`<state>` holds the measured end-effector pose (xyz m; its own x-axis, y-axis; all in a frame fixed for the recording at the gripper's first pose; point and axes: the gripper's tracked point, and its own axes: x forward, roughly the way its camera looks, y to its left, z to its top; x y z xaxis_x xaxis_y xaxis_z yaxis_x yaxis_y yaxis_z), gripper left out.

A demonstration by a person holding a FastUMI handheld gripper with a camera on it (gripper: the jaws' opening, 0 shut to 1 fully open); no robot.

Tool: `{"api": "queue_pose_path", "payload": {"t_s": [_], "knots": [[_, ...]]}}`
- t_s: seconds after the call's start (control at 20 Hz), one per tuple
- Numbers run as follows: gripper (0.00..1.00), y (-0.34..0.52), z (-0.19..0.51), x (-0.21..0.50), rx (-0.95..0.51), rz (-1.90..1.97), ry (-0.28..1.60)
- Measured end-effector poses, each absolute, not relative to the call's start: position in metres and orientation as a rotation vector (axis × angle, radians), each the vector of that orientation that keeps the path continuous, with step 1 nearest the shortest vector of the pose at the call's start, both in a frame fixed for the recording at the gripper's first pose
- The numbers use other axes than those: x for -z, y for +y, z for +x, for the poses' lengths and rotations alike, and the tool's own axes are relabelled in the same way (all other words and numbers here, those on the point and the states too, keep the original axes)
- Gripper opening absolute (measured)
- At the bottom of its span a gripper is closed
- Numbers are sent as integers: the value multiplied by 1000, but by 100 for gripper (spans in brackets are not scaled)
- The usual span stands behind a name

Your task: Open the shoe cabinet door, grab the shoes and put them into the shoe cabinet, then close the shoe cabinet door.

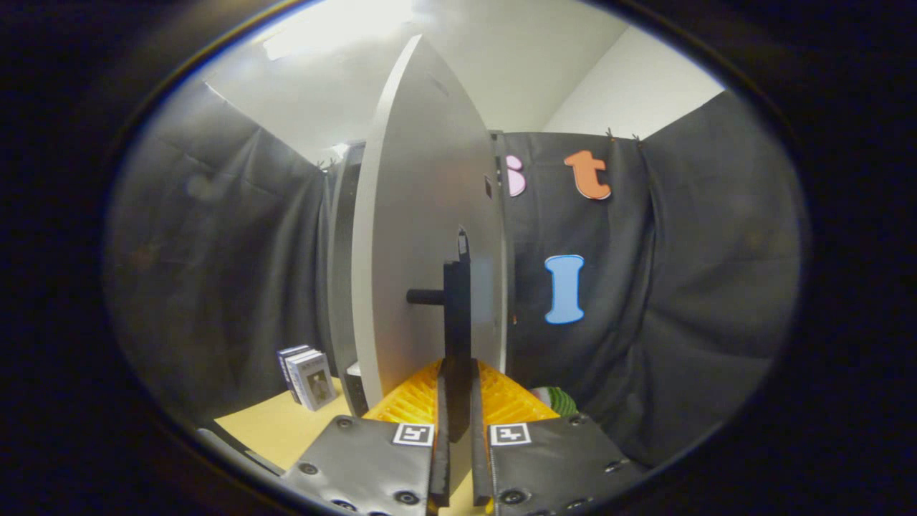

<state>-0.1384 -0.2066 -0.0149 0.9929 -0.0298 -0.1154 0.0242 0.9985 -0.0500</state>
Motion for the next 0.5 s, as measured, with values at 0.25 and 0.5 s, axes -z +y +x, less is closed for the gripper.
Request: {"api": "queue_pose_path", "payload": {"t_s": [0.25,0.5], "knots": [[9,-256,-150,10,145,-31,101],[7,-296,-168,4,238,-22,82]]}}
